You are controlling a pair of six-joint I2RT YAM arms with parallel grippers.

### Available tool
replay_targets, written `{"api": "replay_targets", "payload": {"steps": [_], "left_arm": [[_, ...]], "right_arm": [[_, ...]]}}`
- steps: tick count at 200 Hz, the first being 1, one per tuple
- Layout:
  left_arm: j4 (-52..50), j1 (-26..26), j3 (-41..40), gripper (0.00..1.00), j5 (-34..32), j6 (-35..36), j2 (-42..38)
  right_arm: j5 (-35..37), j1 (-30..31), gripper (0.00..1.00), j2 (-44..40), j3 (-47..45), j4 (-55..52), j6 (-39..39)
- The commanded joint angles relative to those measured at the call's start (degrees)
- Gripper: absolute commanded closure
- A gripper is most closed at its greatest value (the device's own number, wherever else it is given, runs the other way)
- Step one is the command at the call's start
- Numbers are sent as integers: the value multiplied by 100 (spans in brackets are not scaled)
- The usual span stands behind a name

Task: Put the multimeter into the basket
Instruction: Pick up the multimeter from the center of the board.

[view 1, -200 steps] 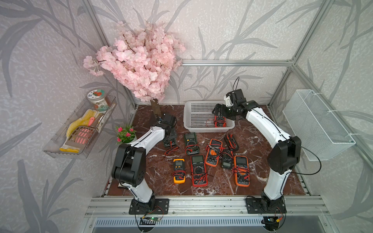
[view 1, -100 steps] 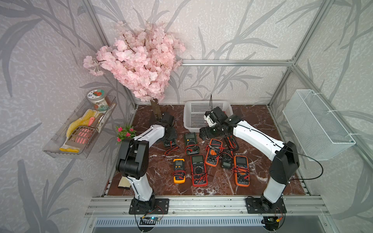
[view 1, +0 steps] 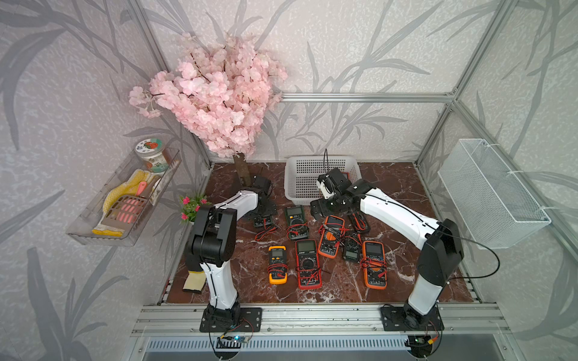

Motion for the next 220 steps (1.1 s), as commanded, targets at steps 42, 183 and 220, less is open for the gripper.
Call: {"api": "replay_targets", "payload": {"steps": [42,183,220], "left_arm": [[112,63,-8,9,275,-51,198],[-779,43,235,49,1089,-182,-1133],[-1467,-132,765,50,1544,-31,-1388]], "right_arm": [[282,26,1,-134,207,-232,-63],[237,-145,1,-30,871,-303,75],[125,-469,1,-75,1102,-295,272]]}}
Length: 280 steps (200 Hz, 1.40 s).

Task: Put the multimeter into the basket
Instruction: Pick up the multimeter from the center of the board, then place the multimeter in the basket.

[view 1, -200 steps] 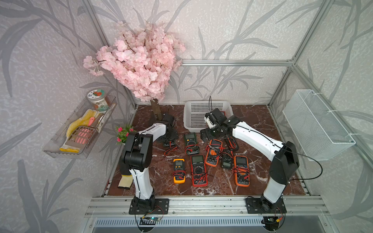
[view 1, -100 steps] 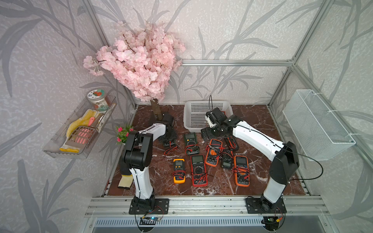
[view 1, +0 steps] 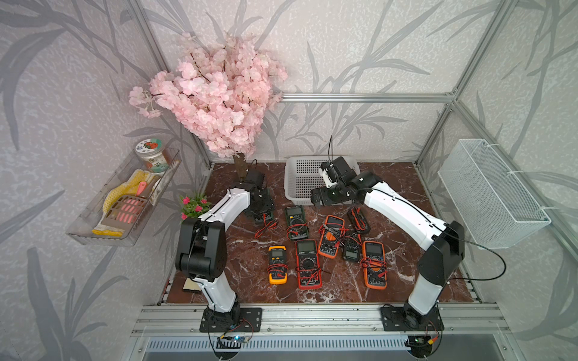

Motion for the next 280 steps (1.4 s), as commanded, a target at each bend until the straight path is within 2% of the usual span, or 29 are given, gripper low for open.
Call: {"api": "replay_targets", "payload": {"steps": [1,41,87,203,280], "left_arm": [[-541,-149,427,50,395,153,-367],[-622,-540,917,50,648,142,-606],[-366,-986,1845,50,660,-79,-174],[-597,-1409,5569,49,510,-214,2672],[266,-1687,6863,47,290,-648,4070]], "right_arm": [[-94,-258,1,-83,222,-59,199],[-359,-807,1,-229,254,40,485],[-528,-1197,1,-335,165,127,690],[-694,-1740,1,-730,-542,162,1012],[-551,-1853,1,-931,-933,-65,898]]}}
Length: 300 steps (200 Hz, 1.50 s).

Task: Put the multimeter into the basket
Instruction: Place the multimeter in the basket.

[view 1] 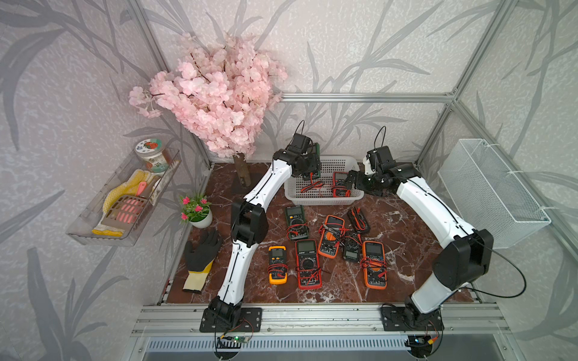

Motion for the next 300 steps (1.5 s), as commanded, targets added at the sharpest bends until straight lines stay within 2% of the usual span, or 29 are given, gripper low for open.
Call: {"api": "replay_targets", "payload": {"steps": [1,39,126,186,244,252,269,300], "left_arm": [[491,-136,586,47,-108,-175,300],[580,-315,675,45,-203,-171,588],[392,-552,131,44,-624,-112,640],[248,-561,295,39,-633,-209,1045],[169,-623,331,25,-483,-238,1261],[153,-625,369,20,-435,-250,1275],[113,-636,401,0,-363,-253,1278],[76,-657,490,0,-282,-253,1189]], "right_arm": [[78,-36,1,-233,-148,-167,-71],[86,-99,1,-260,-309,-152,-138],[-57,-221,1,-208,-547,1,-209],[-141,-307,1,-225,-583,-30,-314],[-198,-345,1,-216,-548,-52,-376],[-209,-345,1,-208,-541,-56,-368],[-211,-349,1,-208,-548,-49,-373],[-266,-345,1,-234,-591,-11,-350]]}}
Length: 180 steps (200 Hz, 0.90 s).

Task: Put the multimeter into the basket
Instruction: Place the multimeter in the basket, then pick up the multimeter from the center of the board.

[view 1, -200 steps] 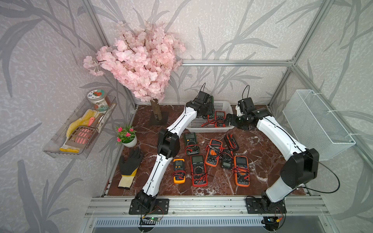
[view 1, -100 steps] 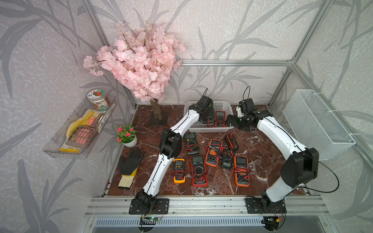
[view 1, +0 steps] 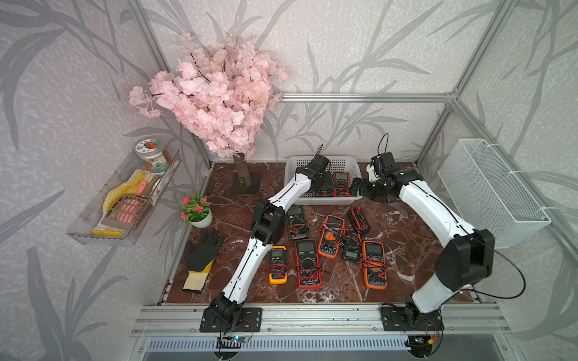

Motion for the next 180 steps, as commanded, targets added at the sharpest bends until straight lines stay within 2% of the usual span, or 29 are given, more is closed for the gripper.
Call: {"api": "replay_targets", "payload": {"steps": [1,52,87,125,180], "left_arm": [[-39,-68,232,0,123,-6,-88],[-177,-100,133,0,-22,16,-656],[-281,-131,-534,0,-380,151,-1541],[-354,-145,-2037,0,-906,69,-2776],[213,-167,-4862,0,-1512,-441,-4645]], "right_arm": [[-90,-24,1,-160,-75,-4,-37],[-236,-23,1,-225,-177,108,27],[-343,-23,1,-361,-362,303,58],[-432,59,1,-403,-521,423,122],[-323,493,1,-567,-868,511,71]]}}
